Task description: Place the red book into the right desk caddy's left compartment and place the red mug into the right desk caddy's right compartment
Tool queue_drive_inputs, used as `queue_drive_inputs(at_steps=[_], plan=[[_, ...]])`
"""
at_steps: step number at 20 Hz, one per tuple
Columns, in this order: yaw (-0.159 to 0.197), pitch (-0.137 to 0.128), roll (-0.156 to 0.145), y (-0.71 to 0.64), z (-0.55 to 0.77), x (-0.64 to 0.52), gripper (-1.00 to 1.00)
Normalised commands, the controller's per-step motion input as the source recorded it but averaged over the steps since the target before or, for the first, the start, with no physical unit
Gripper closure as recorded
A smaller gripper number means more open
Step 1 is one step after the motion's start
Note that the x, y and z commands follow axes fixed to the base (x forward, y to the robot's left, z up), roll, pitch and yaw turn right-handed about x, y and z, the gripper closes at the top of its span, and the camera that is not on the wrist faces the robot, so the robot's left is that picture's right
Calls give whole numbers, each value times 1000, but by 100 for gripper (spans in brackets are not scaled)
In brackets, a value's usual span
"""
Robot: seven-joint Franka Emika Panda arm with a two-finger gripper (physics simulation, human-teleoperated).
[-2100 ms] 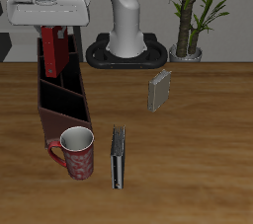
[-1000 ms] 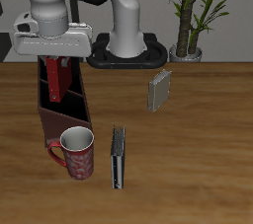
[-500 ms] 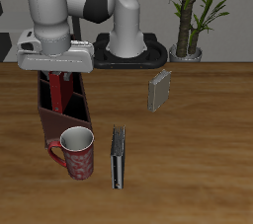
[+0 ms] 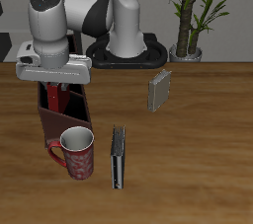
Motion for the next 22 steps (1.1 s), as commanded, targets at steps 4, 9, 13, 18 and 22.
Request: queue_drive_inputs(at_steps=[4, 9, 13, 18, 22], plan=[[12, -12, -25, 20, -6, 30, -100], [25, -31, -13, 71, 112, 59, -100], [-7, -31, -13, 107, 225, 78, -100], [3, -66, 0, 193, 369, 46, -100], [40, -56, -34, 158, 257, 128, -100]])
